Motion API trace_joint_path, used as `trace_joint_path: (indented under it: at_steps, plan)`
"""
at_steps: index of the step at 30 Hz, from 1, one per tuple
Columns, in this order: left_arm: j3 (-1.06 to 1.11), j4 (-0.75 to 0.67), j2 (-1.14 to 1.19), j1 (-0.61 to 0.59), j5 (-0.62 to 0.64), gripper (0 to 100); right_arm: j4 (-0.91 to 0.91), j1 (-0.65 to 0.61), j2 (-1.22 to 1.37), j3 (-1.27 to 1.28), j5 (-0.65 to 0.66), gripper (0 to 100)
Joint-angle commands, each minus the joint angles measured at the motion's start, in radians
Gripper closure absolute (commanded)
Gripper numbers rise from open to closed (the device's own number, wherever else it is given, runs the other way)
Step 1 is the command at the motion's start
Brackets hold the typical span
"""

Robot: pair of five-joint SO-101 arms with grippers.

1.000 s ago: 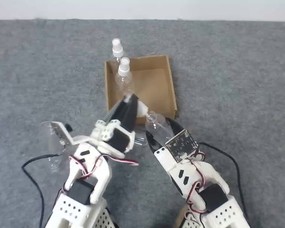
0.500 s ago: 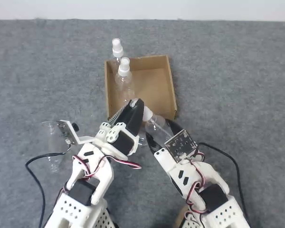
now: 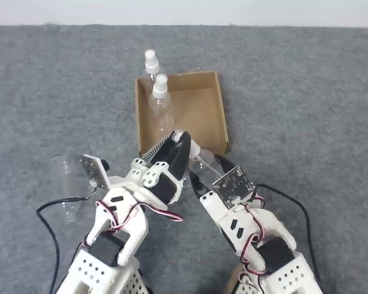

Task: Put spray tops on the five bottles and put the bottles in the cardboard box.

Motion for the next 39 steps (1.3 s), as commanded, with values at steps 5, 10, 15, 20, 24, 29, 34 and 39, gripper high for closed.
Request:
trace_joint_path:
  at_steps: [5, 10, 15, 20, 24, 29, 34, 39]
  plan:
    - [-0.004, 0.035, -0.011, 0.02, -0.014, 97, 0.002, -0.01, -0.025, 0.02, 0.014, 92.3]
    - [-0.004, 0.071, -0.011, 0.021, -0.014, 85, 0.001, -0.012, -0.025, 0.02, 0.014, 92.3]
    - [-0.004, 0.098, -0.011, 0.041, -0.064, 83, 0.001, -0.012, -0.025, 0.02, 0.014, 92.3]
    - [-0.004, 0.098, -0.014, 0.034, -0.066, 83, 0.001, -0.012, -0.025, 0.02, 0.014, 92.3]
    - [-0.008, 0.098, -0.017, 0.034, -0.066, 82, 0.001, -0.01, -0.025, 0.02, 0.012, 92.3]
    - [-0.039, 0.117, -0.018, 0.031, -0.089, 82, 0.001, -0.01, -0.025, 0.02, 0.008, 92.3]
    - [-0.137, 0.239, -0.018, -0.003, -0.087, 82, 0.001, -0.007, -0.024, 0.02, 0.008, 92.3]
    - [-0.2, 0.313, -0.018, -0.026, -0.084, 82, 0.001, -0.005, -0.024, 0.02, 0.008, 92.3]
